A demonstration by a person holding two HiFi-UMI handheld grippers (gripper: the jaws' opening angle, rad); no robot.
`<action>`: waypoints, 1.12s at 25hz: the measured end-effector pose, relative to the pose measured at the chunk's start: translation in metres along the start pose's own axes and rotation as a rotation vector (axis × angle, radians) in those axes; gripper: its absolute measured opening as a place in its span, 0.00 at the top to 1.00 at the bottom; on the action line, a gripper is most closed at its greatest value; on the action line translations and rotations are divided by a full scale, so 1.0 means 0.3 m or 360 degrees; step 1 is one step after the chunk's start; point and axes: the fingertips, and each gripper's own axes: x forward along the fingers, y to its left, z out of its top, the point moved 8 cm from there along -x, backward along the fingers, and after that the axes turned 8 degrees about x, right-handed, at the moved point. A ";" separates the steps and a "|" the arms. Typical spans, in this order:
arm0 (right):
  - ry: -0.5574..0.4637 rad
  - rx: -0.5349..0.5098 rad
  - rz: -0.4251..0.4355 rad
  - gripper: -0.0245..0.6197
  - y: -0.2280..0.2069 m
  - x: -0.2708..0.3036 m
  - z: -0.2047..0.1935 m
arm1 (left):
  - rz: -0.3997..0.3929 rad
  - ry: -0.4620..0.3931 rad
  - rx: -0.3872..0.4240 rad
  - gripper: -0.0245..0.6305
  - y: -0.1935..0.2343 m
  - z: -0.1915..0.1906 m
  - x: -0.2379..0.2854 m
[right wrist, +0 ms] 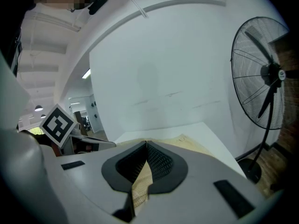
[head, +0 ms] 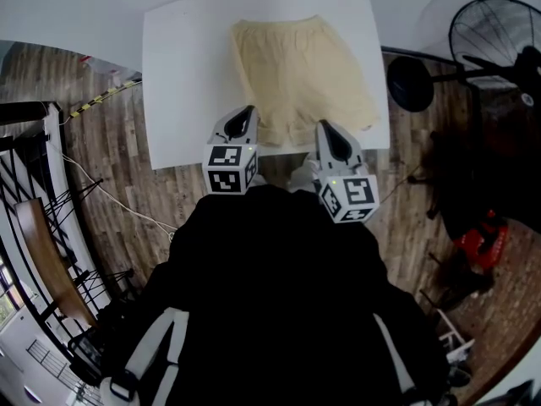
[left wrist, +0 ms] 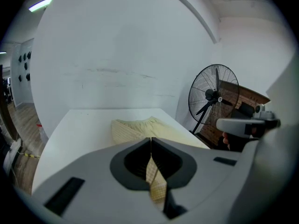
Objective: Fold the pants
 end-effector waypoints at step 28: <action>-0.0087 0.0169 -0.0120 0.95 -0.293 -0.146 0.013 | -0.0211 -0.0073 0.0105 0.95 -0.358 0.226 0.133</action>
